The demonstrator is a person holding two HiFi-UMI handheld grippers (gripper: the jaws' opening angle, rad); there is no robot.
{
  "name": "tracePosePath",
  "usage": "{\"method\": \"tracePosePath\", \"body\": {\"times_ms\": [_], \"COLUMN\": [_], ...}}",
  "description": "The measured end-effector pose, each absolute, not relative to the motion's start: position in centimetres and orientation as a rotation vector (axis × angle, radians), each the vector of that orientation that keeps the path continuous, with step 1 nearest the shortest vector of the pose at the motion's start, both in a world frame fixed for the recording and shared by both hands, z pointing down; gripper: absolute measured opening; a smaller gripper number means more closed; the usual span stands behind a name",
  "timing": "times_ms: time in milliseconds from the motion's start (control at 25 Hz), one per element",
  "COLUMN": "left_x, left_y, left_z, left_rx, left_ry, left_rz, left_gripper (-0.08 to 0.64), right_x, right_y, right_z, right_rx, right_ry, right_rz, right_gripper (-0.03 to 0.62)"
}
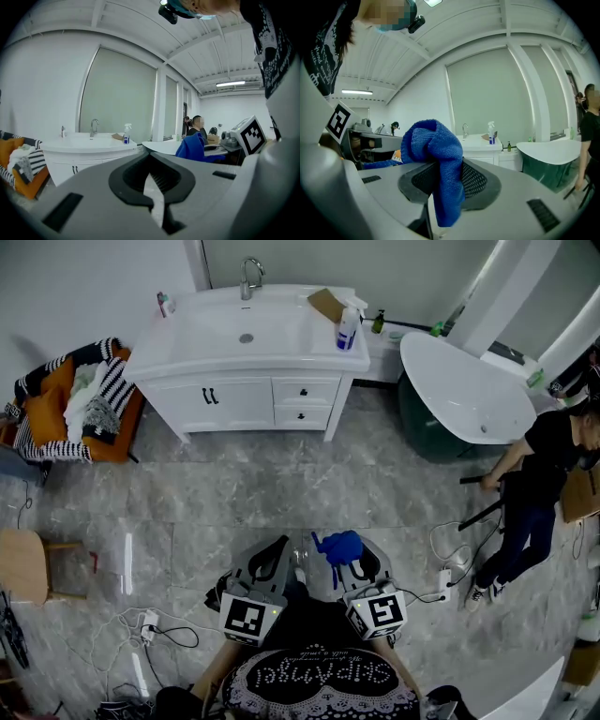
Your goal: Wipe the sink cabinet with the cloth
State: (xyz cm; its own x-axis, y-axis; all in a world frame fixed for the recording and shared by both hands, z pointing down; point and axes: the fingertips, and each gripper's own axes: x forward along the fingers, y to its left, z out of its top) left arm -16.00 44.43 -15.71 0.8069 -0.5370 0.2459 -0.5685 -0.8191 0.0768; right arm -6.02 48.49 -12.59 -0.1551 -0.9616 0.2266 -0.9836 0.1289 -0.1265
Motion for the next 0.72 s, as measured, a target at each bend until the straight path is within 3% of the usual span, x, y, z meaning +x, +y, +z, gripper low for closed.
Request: {"method": "tracePosePath", "body": {"times_ms": [720], "left_x": [-17.5], "left_y": [33.0], "left_z": [-18.5], "left_rx": [2.926], "left_ry": [-0.860], "left_rz": [0.303], "left_gripper": [0.003], "right_x": [-6.7], "right_y": [37.3], "right_z": [-14.1], "right_rx": [2.049], "right_ry": [-2.241], "right_rz": [0.358], "right_gripper": [0.115]}}
